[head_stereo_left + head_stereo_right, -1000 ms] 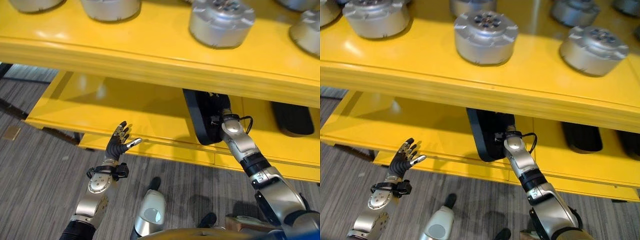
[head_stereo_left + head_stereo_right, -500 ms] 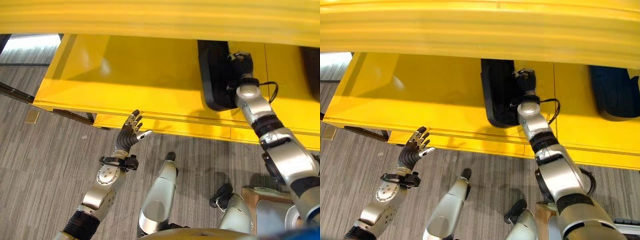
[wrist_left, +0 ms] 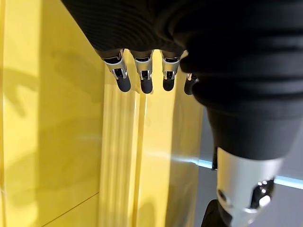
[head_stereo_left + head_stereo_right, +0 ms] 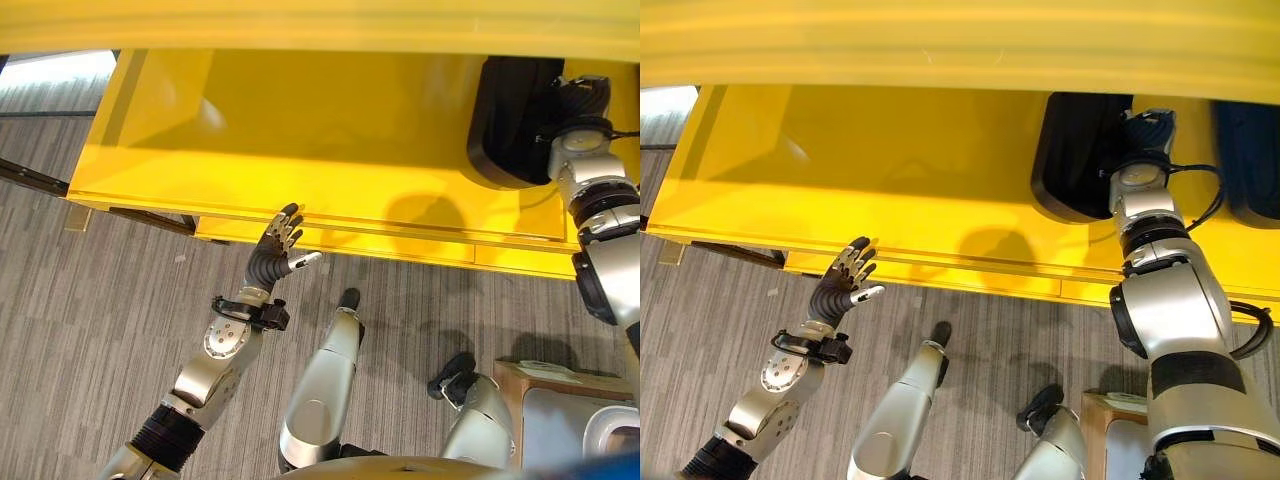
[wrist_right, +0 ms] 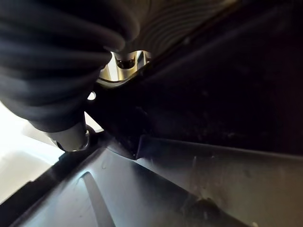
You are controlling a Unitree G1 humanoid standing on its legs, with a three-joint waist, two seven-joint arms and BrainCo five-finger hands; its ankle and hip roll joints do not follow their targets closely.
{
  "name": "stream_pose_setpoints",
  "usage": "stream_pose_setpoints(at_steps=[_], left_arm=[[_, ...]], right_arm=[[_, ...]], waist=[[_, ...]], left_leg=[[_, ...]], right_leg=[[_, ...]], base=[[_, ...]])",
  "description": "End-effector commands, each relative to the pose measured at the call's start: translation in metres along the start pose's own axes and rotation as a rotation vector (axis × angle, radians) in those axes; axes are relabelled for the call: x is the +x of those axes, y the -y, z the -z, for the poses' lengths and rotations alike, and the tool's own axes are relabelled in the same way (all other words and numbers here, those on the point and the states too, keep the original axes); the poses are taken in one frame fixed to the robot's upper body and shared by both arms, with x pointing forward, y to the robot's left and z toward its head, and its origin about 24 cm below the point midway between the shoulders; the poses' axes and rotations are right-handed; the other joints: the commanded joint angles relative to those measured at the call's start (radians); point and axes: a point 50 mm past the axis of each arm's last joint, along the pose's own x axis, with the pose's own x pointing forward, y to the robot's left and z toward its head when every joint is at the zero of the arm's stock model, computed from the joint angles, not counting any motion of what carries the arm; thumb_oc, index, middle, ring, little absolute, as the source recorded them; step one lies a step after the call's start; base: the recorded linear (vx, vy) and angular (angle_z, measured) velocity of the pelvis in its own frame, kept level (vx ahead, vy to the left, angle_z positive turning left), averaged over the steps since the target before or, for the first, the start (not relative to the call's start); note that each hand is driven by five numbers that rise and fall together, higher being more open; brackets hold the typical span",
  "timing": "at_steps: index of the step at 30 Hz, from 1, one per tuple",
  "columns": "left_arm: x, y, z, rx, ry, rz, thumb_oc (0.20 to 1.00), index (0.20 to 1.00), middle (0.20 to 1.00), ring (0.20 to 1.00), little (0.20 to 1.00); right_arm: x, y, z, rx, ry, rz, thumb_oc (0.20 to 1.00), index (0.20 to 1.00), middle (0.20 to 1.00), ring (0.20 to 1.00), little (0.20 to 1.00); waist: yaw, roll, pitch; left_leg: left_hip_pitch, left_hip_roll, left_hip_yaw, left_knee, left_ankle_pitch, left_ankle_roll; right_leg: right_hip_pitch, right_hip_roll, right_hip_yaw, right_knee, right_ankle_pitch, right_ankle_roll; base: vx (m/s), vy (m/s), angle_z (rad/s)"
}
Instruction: Move parts from the plastic box to the shelf.
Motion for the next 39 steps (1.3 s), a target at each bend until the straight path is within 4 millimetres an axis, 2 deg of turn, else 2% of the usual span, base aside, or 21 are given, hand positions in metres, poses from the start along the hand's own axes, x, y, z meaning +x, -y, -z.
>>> stream_pose_setpoints(at_steps=[1,6,15,32,33,34,35,39], left_arm=[[0.001,0.007,-0.031,-0.01,0.159,0.056,1.0,1.0,1.0,1.0,1.0],[0.001,0.007,-0.035,-0.02,0.18,0.045,1.0,1.0,1.0,1.0,1.0],[0.003,0.008,-0.038,-0.021,0.202,0.047,1.0,1.0,1.0,1.0,1.0],[0.005,0.006,-0.042,-0.021,0.219,0.038,1.0,1.0,1.0,1.0,1.0],[0.005,0.006,-0.041,-0.021,0.216,0.038,1.0,1.0,1.0,1.0,1.0],[0.005,0.005,-0.041,-0.021,0.214,0.034,1.0,1.0,1.0,1.0,1.0],[0.005,0.005,-0.041,-0.022,0.214,0.034,1.0,1.0,1.0,1.0,1.0],[0.005,0.004,-0.041,-0.025,0.212,0.032,1.0,1.0,1.0,1.0,1.0]], right_arm=[[0.007,0.025,-0.069,-0.023,0.234,0.056,0.2,0.2,0.2,0.2,0.2],[0.008,0.03,-0.079,-0.095,0.272,0.066,0.2,0.2,0.2,0.2,0.2],[0.005,0.026,-0.096,-0.164,0.338,0.064,0.2,0.2,0.2,0.2,0.2],[0.008,0.044,-0.106,-0.098,0.338,0.12,0.2,0.2,0.2,0.2,0.2],[0.008,0.045,-0.107,-0.096,0.336,0.122,0.482,0.482,0.482,0.482,0.482],[0.009,0.048,-0.107,-0.084,0.331,0.13,0.865,0.865,0.865,0.865,0.865],[0.009,0.048,-0.107,-0.081,0.329,0.132,1.0,1.0,1.0,1.0,1.0],[0.009,0.047,-0.109,-0.058,0.33,0.126,1.0,1.0,1.0,1.0,1.0]], waist=[[0.002,0.017,-0.02],[0.008,0.016,-0.01],[0.016,0.008,0.004],[0.021,0.008,0.016],[0.021,0.008,0.016],[0.021,0.008,0.015],[0.02,0.008,0.016],[0.019,0.009,0.018]], left_leg=[[-0.056,-0.017,0.044,0.03,-0.02,0.034],[-0.092,-0.027,0.038,0.047,-0.023,0.038],[-0.122,-0.042,0.028,0.056,-0.023,0.043],[-0.159,-0.058,0.025,0.08,-0.03,0.048],[-0.16,-0.059,0.025,0.081,-0.031,0.048],[-0.162,-0.059,0.024,0.083,-0.032,0.048],[-0.163,-0.059,0.025,0.085,-0.032,0.048],[-0.162,-0.059,0.028,0.086,-0.034,0.049]], right_leg=[[0.043,0.062,0.052,0.103,-0.071,0.014],[0.015,0.06,0.046,0.125,-0.077,0.012],[0.005,0.059,0.03,0.137,-0.078,0.012],[-0.014,0.056,0.019,0.152,-0.084,0.01],[-0.016,0.055,0.019,0.153,-0.084,0.01],[-0.018,0.055,0.022,0.156,-0.083,0.011],[-0.018,0.055,0.023,0.157,-0.085,0.011],[-0.019,0.054,0.022,0.16,-0.088,0.009]], base=[[0.02,-0.038,0.13],[0.02,-0.019,0.13],[0.01,-0.014,0.05],[0.0,0.002,0.02],[0.01,0.015,0.04],[0.0,0.0,0.0],[0.0,0.0,0.0],[0.0,0.0,0.0]])
